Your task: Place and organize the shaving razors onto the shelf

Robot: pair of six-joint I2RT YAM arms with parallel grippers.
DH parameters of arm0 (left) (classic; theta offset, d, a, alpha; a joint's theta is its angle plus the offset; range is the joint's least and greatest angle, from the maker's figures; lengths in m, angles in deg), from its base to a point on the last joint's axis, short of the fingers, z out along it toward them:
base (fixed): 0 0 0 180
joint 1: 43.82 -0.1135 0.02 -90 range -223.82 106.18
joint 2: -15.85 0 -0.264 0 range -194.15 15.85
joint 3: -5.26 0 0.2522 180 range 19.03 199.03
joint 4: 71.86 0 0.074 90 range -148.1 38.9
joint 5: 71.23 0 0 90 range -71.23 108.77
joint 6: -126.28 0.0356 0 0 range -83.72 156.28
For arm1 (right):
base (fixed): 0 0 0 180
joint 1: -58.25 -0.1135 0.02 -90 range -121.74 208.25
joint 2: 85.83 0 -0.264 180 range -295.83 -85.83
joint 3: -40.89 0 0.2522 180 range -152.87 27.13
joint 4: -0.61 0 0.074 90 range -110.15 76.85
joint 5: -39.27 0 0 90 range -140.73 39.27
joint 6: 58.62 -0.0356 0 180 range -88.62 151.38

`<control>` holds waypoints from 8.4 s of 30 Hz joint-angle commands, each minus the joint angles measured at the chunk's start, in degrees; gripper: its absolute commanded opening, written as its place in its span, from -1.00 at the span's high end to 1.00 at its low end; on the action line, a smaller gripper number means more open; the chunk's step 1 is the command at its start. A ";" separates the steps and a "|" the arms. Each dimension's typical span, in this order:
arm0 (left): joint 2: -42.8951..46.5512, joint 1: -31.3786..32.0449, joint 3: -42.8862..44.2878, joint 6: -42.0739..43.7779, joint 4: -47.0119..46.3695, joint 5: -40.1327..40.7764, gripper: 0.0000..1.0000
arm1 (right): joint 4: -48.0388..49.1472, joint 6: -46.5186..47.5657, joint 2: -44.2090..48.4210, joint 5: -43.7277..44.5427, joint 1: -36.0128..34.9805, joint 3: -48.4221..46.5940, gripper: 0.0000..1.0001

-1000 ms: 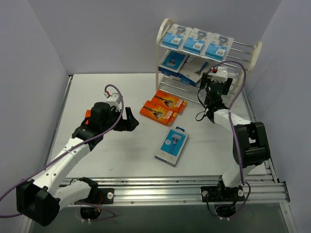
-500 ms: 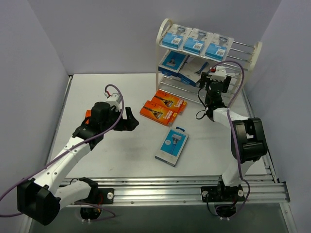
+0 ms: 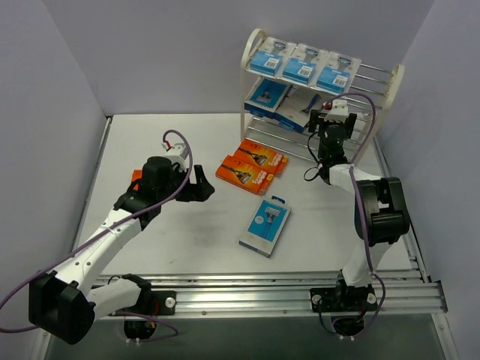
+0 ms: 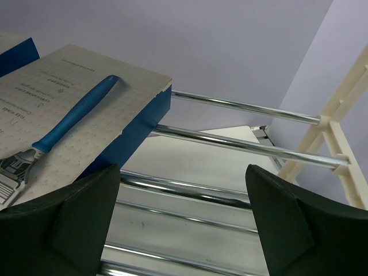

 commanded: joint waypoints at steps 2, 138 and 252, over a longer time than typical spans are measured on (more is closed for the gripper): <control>-0.59 -0.49 2.54 -0.71 -2.97 -1.21 -0.88 | 4.69 1.61 -1.32 -1.29 0.28 -3.05 -0.72; -21.25 23.94 -19.43 -20.66 -48.14 -2.96 -0.93 | -34.69 -60.08 29.97 -6.30 -26.79 35.18 -0.62; -29.42 5.57 -7.21 -1.94 -35.75 -7.26 0.01 | -45.76 -49.18 50.62 -20.71 -21.95 35.18 -0.63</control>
